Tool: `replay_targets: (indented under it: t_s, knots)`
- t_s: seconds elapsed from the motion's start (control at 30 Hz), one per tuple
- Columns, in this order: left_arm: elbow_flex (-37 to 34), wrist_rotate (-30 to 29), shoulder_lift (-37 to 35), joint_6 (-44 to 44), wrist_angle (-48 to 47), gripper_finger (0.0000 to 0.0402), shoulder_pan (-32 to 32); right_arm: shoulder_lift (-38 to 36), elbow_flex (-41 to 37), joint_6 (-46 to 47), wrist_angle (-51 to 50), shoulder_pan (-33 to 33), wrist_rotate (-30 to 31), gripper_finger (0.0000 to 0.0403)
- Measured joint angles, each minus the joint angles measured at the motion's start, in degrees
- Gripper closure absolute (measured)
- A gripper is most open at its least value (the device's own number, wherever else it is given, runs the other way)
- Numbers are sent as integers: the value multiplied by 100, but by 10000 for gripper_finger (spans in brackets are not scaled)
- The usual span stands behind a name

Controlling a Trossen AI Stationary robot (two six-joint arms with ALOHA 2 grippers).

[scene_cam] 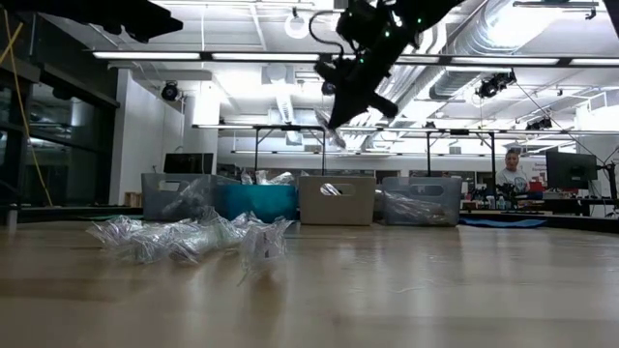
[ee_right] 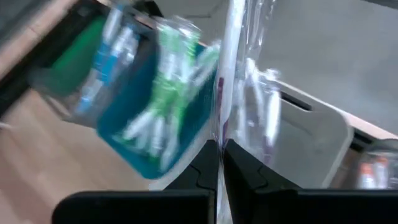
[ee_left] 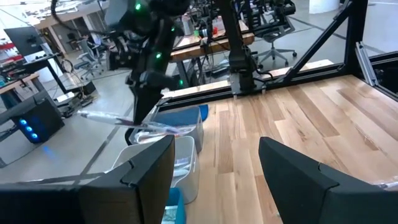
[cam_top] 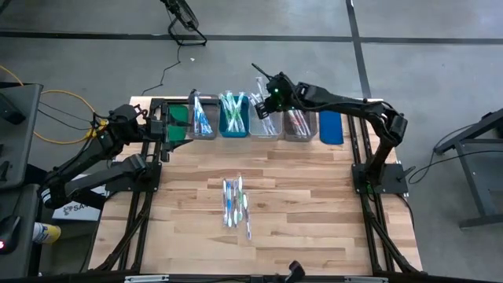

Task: Pick & Place Toothbrushes
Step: Put the purple toothbrush into the white bin

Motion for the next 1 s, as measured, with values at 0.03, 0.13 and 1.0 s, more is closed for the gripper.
replay_targets:
  t_s: [0.03,0.13,1.0]
  knots:
    - [0,0,0,0,0,174,0,40,-5,-90,-18,-53,-52,398]
    - [0,0,0,0,0,174,0,147,-5,-335,61,-164,-141,398]
    - [0,11,0,-1,-4,174,0,1048,-5,-344,-41,-343,-349,360]
